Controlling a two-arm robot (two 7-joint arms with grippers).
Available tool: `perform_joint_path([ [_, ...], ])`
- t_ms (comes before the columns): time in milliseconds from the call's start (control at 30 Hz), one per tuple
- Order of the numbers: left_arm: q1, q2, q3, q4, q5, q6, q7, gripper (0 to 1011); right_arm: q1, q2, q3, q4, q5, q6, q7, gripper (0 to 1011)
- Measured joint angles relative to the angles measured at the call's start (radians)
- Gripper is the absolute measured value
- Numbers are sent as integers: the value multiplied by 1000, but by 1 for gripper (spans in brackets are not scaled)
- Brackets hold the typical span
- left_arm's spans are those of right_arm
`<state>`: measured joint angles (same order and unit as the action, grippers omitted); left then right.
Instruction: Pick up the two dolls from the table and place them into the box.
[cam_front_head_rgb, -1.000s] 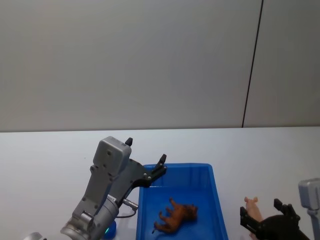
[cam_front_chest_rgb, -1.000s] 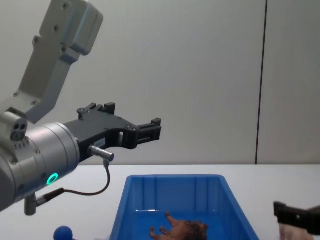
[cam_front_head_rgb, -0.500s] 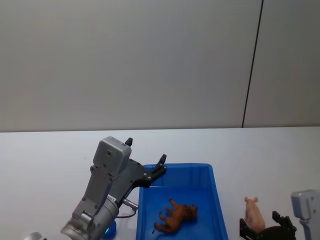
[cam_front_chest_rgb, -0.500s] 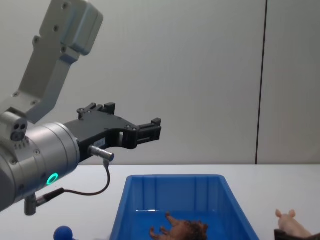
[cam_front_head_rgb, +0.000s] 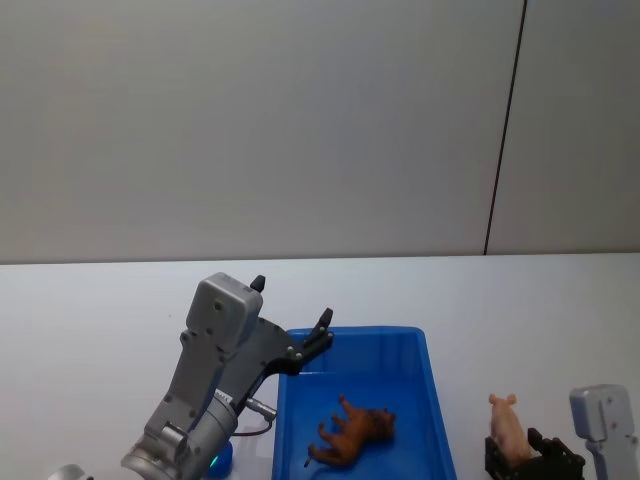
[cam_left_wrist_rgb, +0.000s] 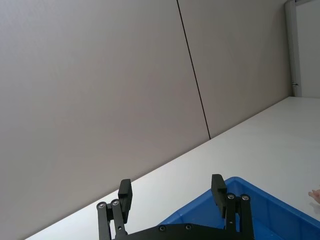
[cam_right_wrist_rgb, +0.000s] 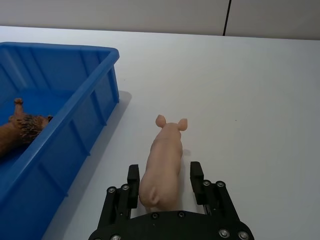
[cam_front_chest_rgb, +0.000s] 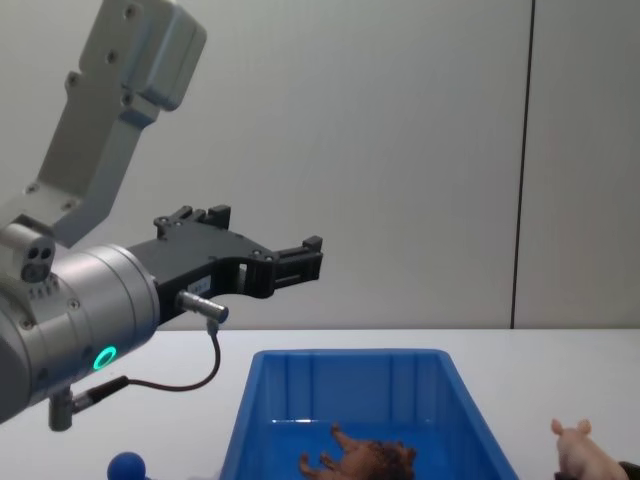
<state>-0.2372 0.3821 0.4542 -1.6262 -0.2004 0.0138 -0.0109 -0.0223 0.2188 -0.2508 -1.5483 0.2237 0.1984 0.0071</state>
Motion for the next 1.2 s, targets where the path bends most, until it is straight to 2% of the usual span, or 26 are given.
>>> perform_joint_path([
  [300,0,0,0,0,0,0,0,1001,-5,-4,0,-12,-12,-2,-30,384],
  [567,0,0,0,0,0,0,0,1001,-17,-2,4,-44,-19,-4,-52,380],
  [867,0,0,0,0,0,0,0,1001,-23,-1,6,-92,-30,-22,-48,380],
  [1200,0,0,0,0,0,0,0,1001,0,-5,5,-135,-40,-35,26,380],
])
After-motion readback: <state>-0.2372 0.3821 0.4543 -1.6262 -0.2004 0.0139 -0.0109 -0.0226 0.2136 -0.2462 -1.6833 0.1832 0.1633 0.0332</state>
